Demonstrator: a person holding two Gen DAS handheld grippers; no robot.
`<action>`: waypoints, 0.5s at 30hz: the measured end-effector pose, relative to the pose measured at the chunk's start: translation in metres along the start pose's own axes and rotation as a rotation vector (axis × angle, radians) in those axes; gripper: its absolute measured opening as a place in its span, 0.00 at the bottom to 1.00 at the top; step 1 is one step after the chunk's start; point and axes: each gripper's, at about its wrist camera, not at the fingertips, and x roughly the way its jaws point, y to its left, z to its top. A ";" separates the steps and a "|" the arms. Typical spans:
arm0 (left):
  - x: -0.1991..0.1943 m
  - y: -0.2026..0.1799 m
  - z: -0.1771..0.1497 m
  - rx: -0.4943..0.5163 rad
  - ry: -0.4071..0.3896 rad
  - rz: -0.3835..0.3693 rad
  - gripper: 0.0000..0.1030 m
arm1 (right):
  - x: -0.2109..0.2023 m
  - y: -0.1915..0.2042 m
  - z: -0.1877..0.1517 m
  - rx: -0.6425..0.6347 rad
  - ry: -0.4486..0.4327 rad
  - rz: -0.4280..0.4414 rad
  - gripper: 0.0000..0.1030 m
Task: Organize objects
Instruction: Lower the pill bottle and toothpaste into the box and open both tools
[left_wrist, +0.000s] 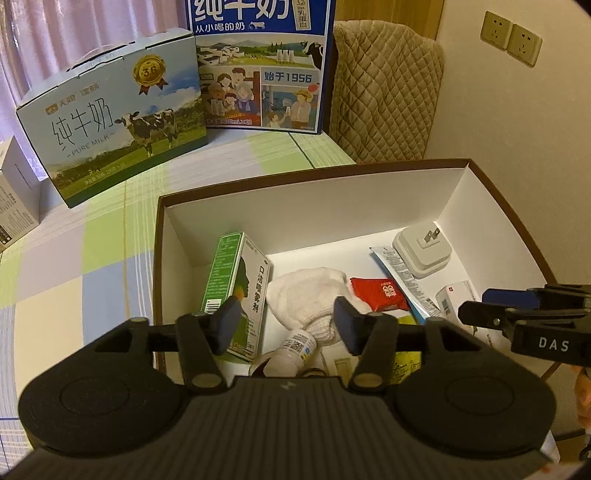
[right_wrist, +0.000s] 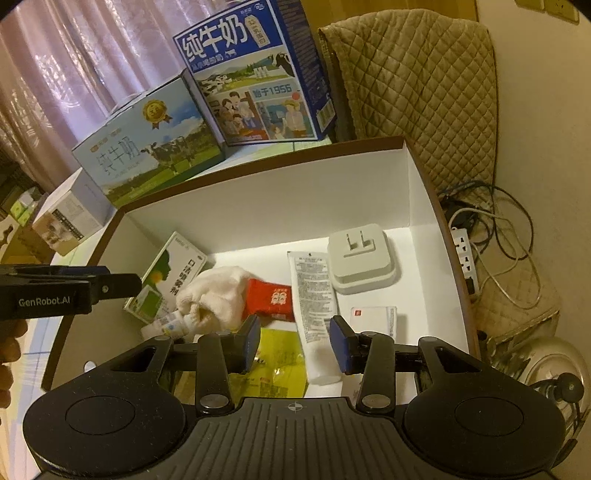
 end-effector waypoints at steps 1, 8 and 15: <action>-0.001 0.000 -0.001 0.000 0.000 0.000 0.55 | -0.001 0.000 -0.001 -0.001 0.000 0.001 0.38; -0.011 0.003 -0.009 0.013 -0.005 -0.017 0.67 | -0.012 0.002 -0.008 -0.025 -0.007 0.005 0.41; -0.027 0.004 -0.016 0.010 -0.019 -0.029 0.74 | -0.025 0.006 -0.014 -0.040 -0.028 0.011 0.47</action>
